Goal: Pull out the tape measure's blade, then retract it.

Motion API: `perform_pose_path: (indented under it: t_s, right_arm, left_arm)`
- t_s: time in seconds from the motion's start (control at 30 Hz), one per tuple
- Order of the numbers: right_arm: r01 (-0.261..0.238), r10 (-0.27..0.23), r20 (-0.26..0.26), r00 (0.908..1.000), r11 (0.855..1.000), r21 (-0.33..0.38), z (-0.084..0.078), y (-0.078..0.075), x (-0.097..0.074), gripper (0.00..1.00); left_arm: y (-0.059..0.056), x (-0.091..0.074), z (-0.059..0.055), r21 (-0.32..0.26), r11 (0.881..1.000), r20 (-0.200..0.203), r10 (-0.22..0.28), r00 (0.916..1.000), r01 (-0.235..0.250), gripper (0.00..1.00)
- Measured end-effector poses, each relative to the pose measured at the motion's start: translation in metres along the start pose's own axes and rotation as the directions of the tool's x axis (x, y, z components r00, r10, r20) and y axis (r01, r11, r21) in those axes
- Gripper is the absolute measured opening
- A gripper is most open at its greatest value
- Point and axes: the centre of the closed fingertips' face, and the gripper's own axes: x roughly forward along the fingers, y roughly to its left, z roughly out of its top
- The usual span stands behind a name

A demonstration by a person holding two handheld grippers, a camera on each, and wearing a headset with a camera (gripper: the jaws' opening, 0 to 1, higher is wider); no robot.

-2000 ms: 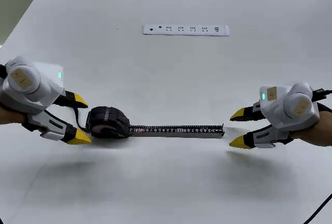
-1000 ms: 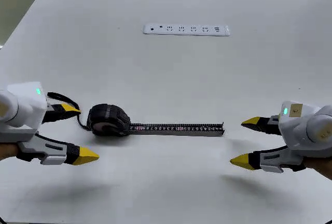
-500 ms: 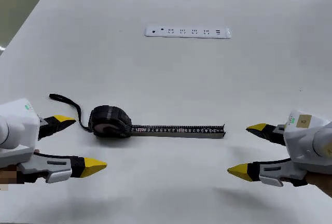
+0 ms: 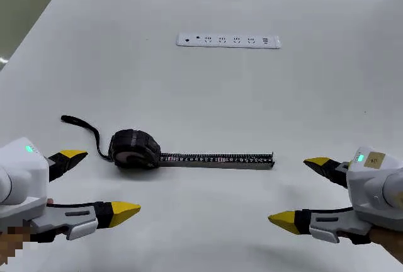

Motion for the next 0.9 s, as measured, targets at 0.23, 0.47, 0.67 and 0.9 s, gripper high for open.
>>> perform_pose_path:
  t_s: [0.23,0.47,0.67,0.9]
  right_arm:
    - [0.032,-0.033,0.023,0.9992,0.998,0.049,0.007,0.008,0.000,0.82]
    - [0.066,-0.070,0.034,0.9970,0.993,0.095,0.011,0.015,0.002,0.88]
    - [0.080,-0.087,0.052,0.9948,0.988,0.130,0.015,0.020,0.001,0.93]
    - [0.098,-0.113,0.080,0.9904,0.981,0.167,0.021,0.026,0.000,0.99]
  left_arm:
    - [-0.004,0.000,0.003,-0.043,0.998,0.033,0.050,0.9982,-0.048,0.89]
    - [-0.009,-0.001,0.005,-0.075,0.994,0.054,0.088,0.9946,-0.084,0.92]
    - [-0.011,-0.003,0.004,-0.090,0.990,0.055,0.113,0.9920,-0.108,0.96]
    - [-0.018,-0.004,0.005,-0.100,0.988,0.059,0.127,0.9902,-0.120,0.98]
